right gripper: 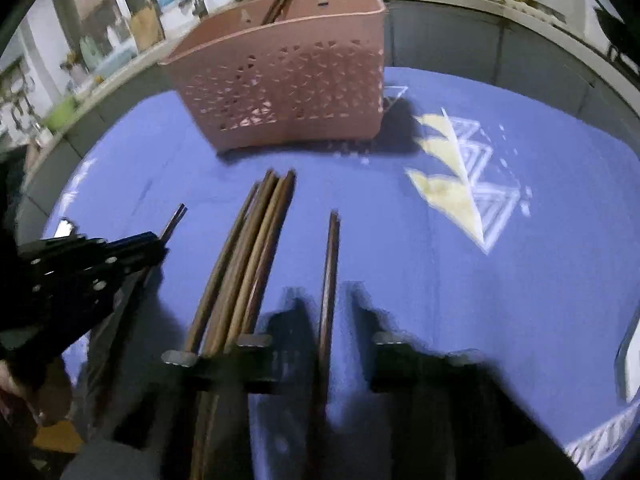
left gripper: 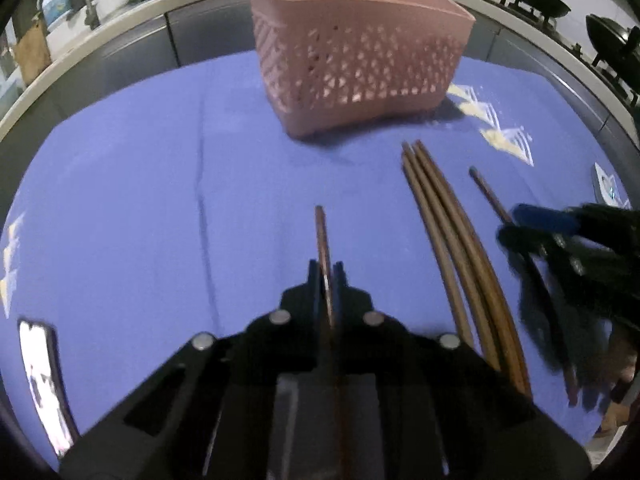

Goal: Organize utensils
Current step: 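Lift both held chopsticks and carry them over the pink basket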

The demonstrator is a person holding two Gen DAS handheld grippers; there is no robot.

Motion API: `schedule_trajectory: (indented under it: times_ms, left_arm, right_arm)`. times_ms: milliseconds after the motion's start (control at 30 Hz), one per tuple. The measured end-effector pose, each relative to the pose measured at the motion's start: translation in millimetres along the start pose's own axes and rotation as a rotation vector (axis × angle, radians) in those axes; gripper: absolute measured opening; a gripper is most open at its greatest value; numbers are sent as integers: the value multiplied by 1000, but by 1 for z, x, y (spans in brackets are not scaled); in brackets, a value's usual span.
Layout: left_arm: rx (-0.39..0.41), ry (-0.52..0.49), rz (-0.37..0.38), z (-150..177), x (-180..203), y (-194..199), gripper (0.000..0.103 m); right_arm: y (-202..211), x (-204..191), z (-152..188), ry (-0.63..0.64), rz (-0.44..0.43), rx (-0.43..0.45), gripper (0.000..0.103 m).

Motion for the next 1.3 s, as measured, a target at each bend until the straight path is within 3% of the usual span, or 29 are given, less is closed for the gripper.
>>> schedule_trajectory:
  times_ms: [100,167,267,400,500,700,800,867,967,1133,1300]
  left_arm:
    - [-1,20,49,-6,-4,7,4]
    - [62,16,63,-9,-6,29,4]
    - [196,28,104,-14,-12,79,4]
    - [366,46,133,-15,-17,145,4]
    - [453,46,118,-9,-15,177,4]
    - [452,29,92,-7,-9,175,5]
    - [426,43,128,-20,-11,172,5]
    - [454,46,127,-29,-15,183,5]
    - [507,50,146,-59,-20,205,5]
    - [606,61,134,-135,-31,241,5]
    - [582,58,80,-192,-33,217,5]
  right_arm:
    - [0,1,-10,-16,-51,-15,5]
    - [19,0,-12,-20,-89,49,5]
    - [73,-6,-11,-4,-106,232,5]
    - [145,-18,0,50,-49,511,5]
    - [171,-21,12,61,-21,633,5]
    - [160,-16,14,33,8,636,5]
    - [167,-13,3,6,-29,632,5]
    - [181,-16,-11,7,-48,653,5]
    - [205,-20,-47,13,-89,700,5]
    - [237,-28,-129,8,-116,813,5]
    - [212,-28,-188,2,-110,818,5]
Point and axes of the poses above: each gripper's, at about its wrist camera, not at the fingertips, and y roughly against the way its jaws point, x to its right, z to its underside, the point moved 4 cm from there along -y, roughly the way its jaws point, and after that the axes turned 5 degrees about -x, right-handed, at the moved point
